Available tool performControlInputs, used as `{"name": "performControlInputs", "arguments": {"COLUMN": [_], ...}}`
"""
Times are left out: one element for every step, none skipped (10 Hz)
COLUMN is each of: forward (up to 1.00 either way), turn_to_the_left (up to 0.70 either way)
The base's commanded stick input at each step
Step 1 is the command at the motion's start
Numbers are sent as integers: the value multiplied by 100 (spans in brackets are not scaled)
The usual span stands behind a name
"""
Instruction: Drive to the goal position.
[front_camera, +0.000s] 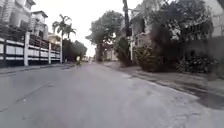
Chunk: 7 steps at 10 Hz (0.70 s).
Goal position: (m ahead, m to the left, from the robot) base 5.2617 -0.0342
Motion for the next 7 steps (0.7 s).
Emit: {"name": "performControlInputs", "arguments": {"forward": [100,100,100,100,100,100,100], "turn_to_the_left": [0,0,0,0,0,0,0]}}
